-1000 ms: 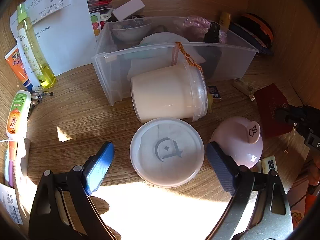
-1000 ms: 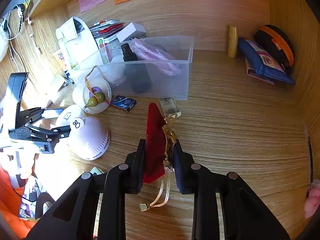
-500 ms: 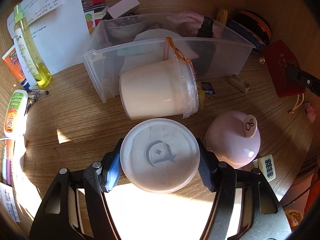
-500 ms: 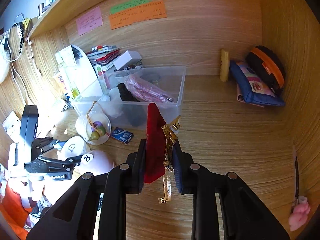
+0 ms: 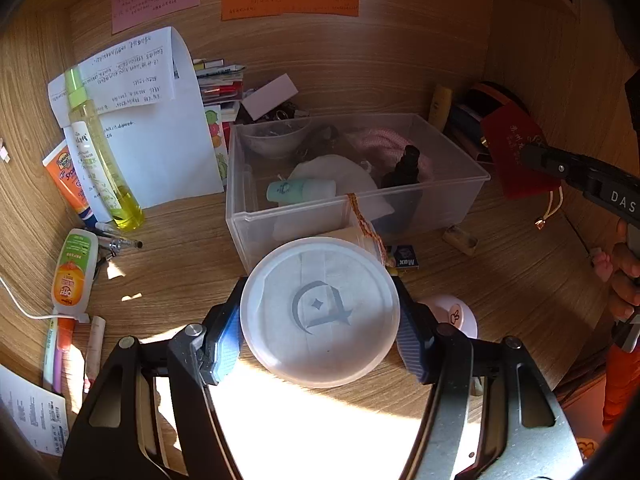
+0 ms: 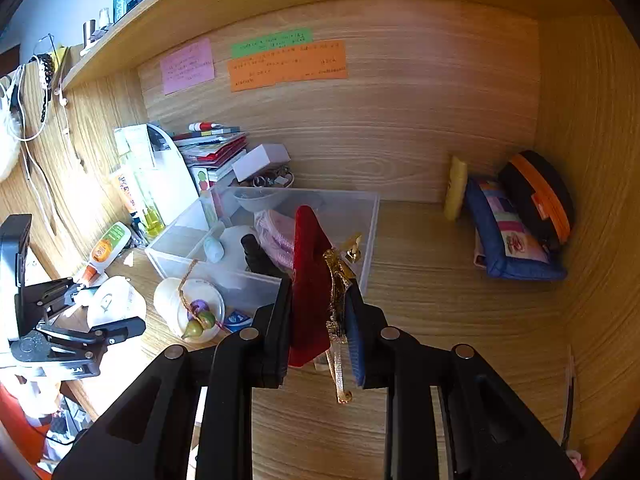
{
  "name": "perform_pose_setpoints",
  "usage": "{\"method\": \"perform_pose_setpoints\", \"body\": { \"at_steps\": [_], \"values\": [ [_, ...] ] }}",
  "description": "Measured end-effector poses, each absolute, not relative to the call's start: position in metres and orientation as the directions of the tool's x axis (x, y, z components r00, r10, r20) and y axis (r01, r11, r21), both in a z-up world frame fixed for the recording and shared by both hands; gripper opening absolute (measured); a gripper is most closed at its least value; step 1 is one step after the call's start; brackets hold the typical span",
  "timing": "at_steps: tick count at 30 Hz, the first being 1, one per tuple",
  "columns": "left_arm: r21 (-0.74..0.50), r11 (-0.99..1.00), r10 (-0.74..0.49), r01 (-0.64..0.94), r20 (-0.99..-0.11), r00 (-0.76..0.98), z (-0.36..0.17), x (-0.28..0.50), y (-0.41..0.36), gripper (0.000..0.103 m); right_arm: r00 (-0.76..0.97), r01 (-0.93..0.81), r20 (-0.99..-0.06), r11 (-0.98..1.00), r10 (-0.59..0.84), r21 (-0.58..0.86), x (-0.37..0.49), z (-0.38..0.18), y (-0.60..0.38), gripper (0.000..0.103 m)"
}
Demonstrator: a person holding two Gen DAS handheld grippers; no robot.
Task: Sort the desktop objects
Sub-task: 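Carry the white jar and red pouch over the clear box with both grippers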
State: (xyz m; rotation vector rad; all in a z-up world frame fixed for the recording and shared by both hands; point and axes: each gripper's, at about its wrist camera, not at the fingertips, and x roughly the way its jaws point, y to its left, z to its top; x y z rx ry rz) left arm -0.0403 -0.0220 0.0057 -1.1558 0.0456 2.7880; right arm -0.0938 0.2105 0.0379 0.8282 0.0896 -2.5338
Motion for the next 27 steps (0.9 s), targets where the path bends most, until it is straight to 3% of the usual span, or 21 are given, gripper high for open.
{"method": "perform_pose_setpoints", "body": {
  "at_steps": [10, 27],
  "values": [
    [-0.027, -0.995, 0.092, -0.098, -0.652, -0.753, 0.042, -0.074, -0.033, 0.065, -0.712, 0.466, -0.568, -0.883, -0.413, 0.059, -0.132, 0.049, 0.189, 0.021],
    [-0.049, -0.996, 0.091, -0.079, -0.699, -0.709, 0.032, -0.177, -0.029, 0.065, -0.7, 0.463, -0.603, -0.886, -0.383, 0.026, -0.199, 0.04, 0.154, 0.021]
  ]
}}
